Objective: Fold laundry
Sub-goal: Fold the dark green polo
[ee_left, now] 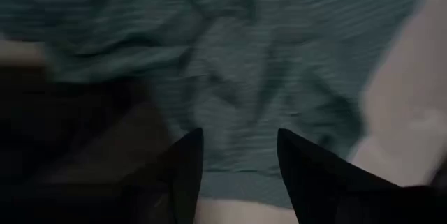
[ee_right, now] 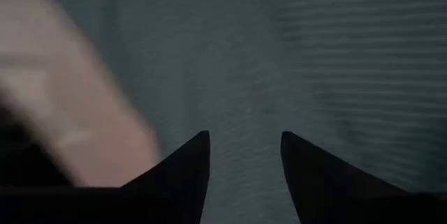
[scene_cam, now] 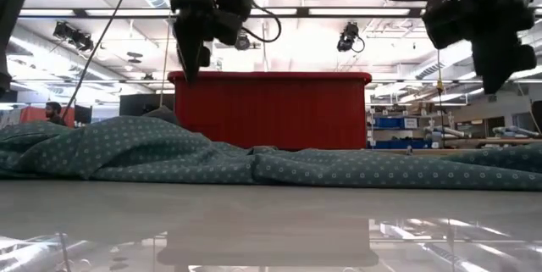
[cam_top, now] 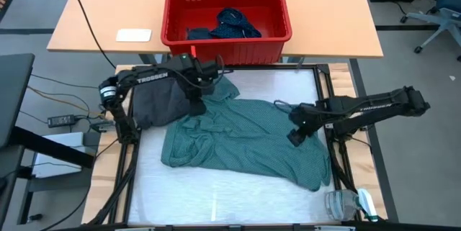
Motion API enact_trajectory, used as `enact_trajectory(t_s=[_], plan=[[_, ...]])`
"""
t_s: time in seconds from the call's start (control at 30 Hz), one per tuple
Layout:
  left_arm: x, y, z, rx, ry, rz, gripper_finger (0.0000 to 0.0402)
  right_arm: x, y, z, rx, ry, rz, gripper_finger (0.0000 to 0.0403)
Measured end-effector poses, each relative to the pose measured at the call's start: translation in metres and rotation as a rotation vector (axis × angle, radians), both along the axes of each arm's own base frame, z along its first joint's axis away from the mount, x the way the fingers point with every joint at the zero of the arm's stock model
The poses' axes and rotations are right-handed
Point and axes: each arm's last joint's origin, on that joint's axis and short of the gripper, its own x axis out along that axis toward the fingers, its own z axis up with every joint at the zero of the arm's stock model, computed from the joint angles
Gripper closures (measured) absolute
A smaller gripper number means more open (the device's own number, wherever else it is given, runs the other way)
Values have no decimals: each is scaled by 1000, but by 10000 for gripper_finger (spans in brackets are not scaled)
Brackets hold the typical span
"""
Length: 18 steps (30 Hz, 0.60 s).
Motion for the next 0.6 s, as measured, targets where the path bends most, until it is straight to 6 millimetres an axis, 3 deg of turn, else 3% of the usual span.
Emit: enact_trajectory(t_s=[0.13, 0.27, 0.43, 0.6], plan=[[-14, -17, -8, -88, -114, 69, 214, 2, 16, -14, 50, 6, 68, 233], [-40, -44, -22, -134, -121, 193, 214, 0, 30, -26, 62, 11, 53, 241], [-67, -100, -42, -184, -31, 199, 216, -2, 46, -33, 46, -37, 43, 245], [-69, -149, -70, -194, -28, 175, 219, -8, 52, -50, 33, -20, 57, 245]])
